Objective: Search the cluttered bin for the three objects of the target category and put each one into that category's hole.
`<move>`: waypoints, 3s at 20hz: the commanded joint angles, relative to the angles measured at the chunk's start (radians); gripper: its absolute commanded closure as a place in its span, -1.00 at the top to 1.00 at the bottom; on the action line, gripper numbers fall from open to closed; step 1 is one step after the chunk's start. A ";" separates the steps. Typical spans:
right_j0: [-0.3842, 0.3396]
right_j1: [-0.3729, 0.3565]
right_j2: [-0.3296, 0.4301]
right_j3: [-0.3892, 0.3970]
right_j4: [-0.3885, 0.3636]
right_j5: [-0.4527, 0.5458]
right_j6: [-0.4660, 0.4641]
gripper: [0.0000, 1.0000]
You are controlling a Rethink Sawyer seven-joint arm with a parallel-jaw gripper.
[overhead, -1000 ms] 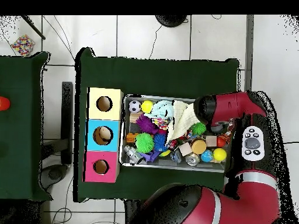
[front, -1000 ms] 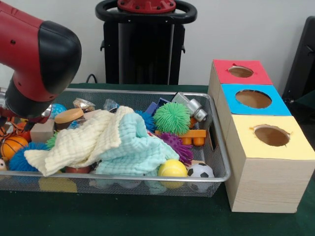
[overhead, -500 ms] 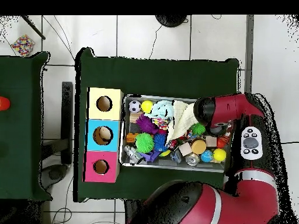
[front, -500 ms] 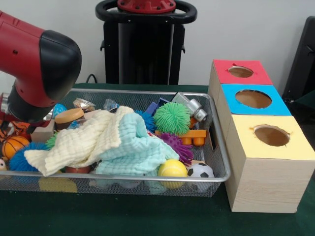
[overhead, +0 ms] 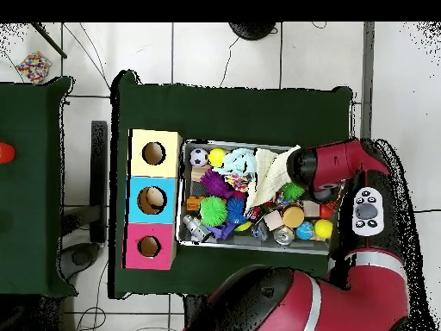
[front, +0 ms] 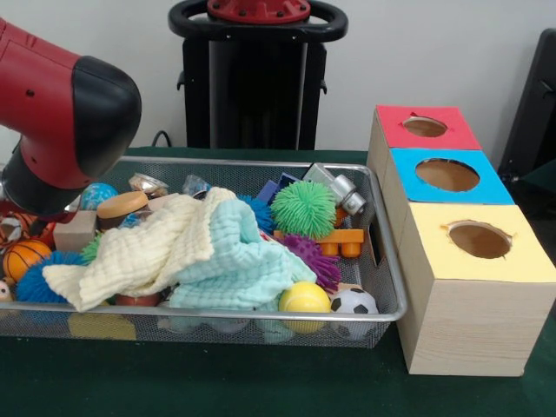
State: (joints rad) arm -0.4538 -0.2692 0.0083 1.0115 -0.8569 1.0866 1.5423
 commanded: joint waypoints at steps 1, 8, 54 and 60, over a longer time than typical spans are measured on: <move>0.007 0.025 -0.006 -0.001 -0.078 -0.069 -0.107 1.00; -0.004 0.048 -0.005 0.001 -0.056 -0.041 -0.117 1.00; -0.150 -0.264 0.155 0.267 0.253 0.082 -0.346 -1.00; -0.198 -0.318 0.205 0.315 0.322 0.108 -0.365 -1.00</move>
State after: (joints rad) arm -0.6136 -0.4969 0.0715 1.1845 -0.6157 1.0856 1.5211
